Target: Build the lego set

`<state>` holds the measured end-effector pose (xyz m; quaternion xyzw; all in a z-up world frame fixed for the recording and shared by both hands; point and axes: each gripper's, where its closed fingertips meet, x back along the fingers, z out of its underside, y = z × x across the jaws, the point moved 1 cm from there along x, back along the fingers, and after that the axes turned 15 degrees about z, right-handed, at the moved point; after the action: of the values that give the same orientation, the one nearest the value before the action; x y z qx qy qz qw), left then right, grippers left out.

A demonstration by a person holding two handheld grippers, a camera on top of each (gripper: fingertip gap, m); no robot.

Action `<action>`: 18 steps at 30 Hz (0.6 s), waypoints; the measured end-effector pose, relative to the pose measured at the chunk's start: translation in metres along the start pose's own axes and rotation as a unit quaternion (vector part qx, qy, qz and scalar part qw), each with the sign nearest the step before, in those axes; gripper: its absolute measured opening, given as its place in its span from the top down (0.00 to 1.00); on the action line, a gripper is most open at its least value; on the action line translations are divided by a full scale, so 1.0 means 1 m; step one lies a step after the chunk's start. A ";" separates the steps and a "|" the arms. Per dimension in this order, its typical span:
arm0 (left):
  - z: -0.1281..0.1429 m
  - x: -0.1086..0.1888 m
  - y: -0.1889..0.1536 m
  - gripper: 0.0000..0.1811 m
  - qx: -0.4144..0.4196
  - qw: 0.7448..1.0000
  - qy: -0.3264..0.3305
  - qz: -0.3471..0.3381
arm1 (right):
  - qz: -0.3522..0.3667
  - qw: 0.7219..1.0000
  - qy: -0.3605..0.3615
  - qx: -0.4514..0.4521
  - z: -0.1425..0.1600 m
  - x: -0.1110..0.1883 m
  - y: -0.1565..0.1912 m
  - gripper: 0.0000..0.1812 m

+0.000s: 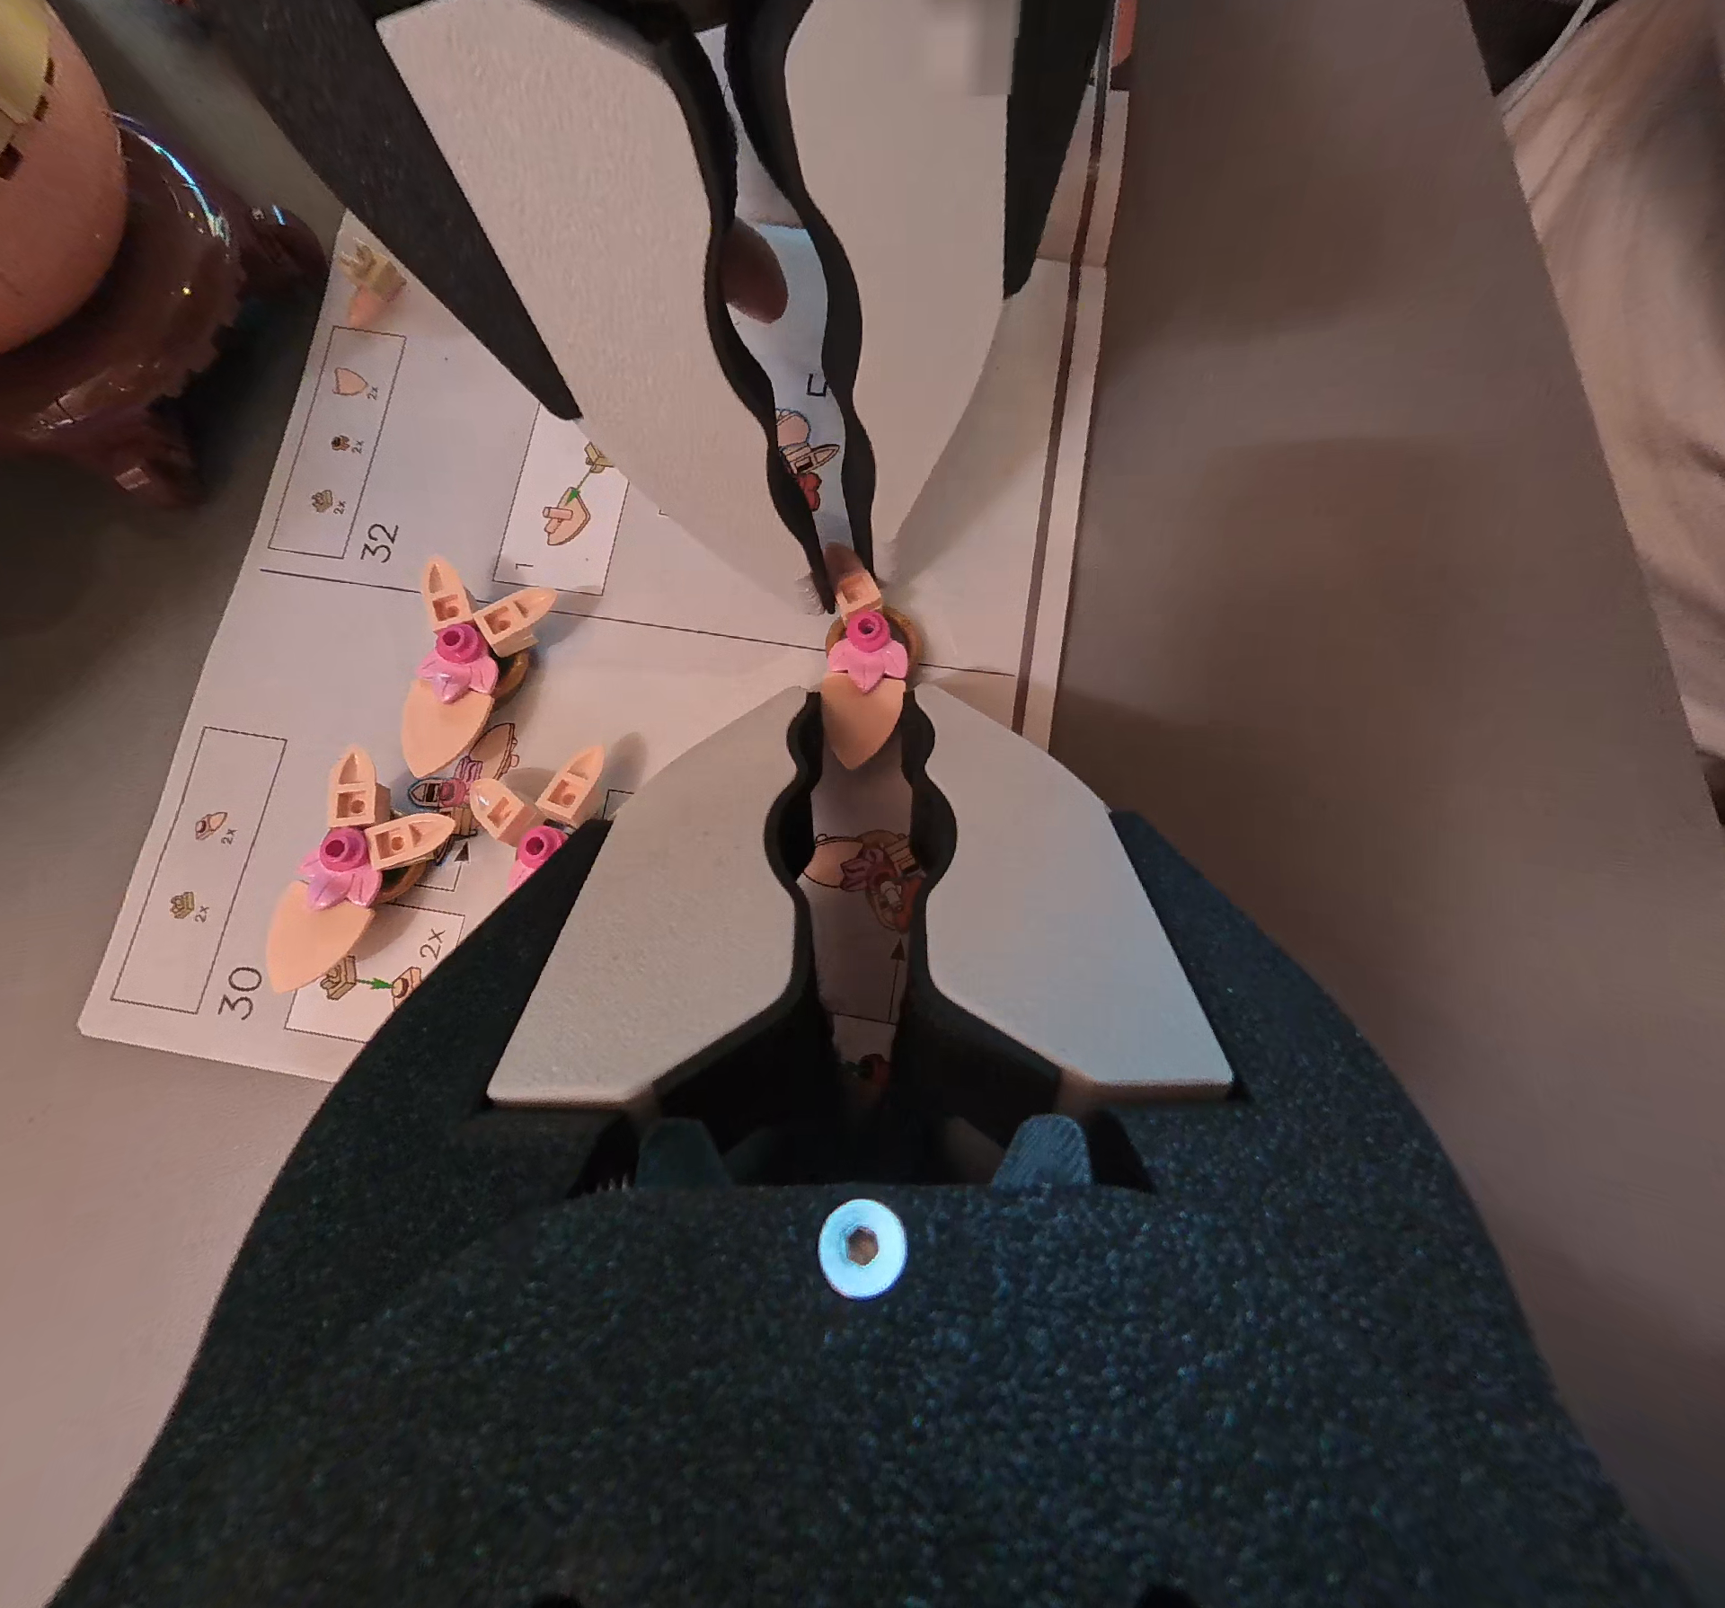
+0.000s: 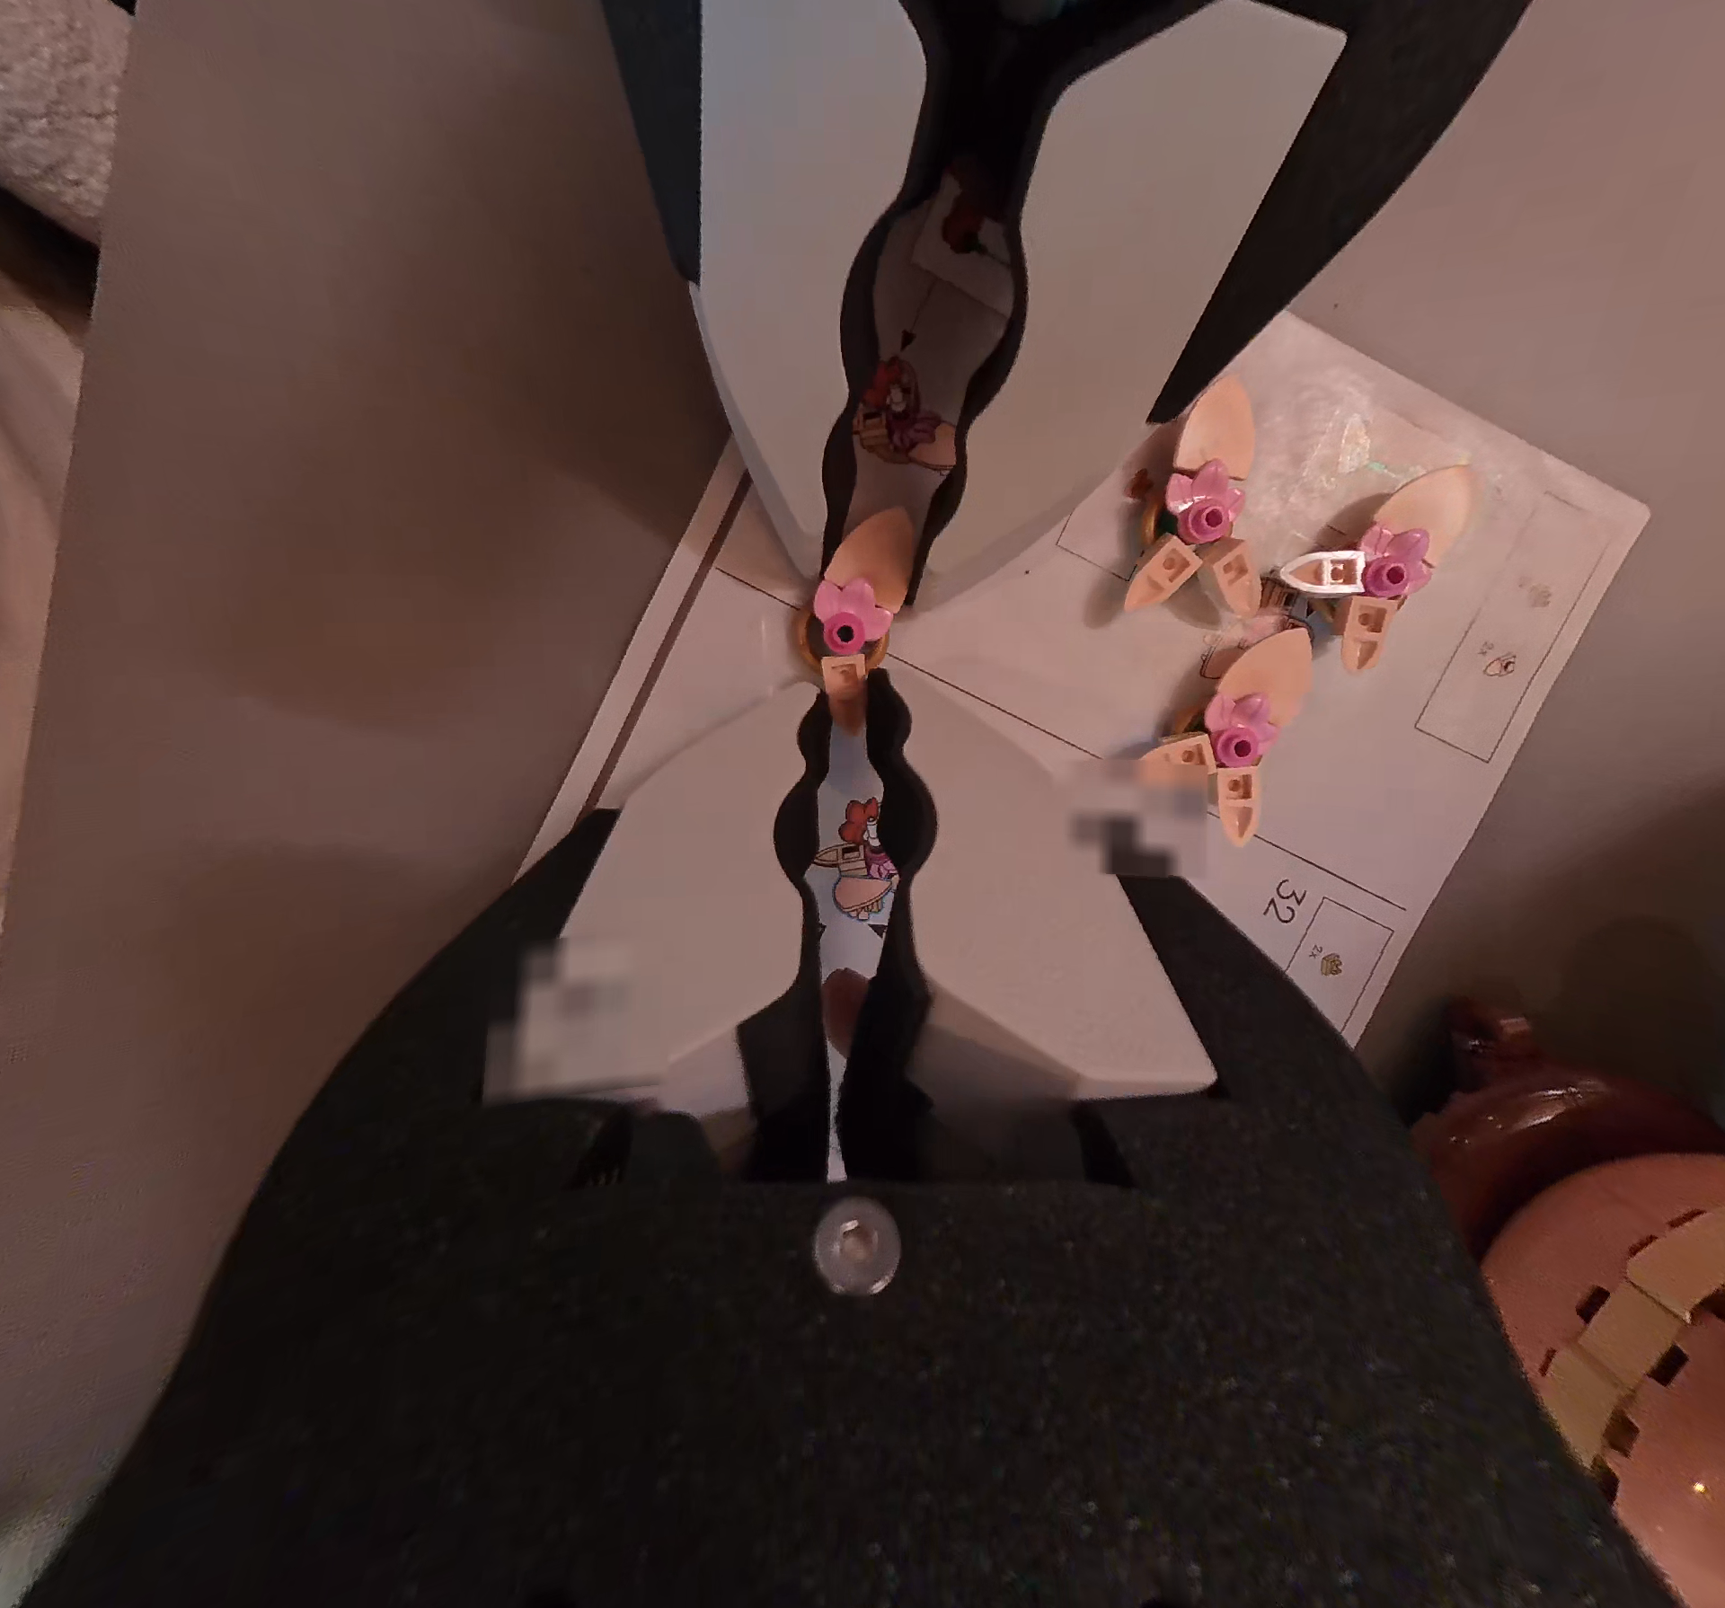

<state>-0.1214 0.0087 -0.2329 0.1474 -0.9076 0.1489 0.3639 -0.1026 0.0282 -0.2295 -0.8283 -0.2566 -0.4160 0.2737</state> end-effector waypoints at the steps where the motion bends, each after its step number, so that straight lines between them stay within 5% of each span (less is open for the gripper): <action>1: 0.000 0.000 0.000 0.91 -0.001 1.000 0.000 0.000 | 0.000 1.000 0.001 0.000 0.000 0.000 0.000 0.96; 18: 0.000 0.000 0.000 0.91 -0.007 1.000 -0.006 0.001 | -0.002 1.000 -0.010 0.027 0.003 0.001 -0.003 0.96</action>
<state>-0.1212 0.0091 -0.2329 0.1448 -0.9108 0.1419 0.3597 -0.1021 0.0329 -0.2293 -0.8242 -0.2726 -0.4008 0.2926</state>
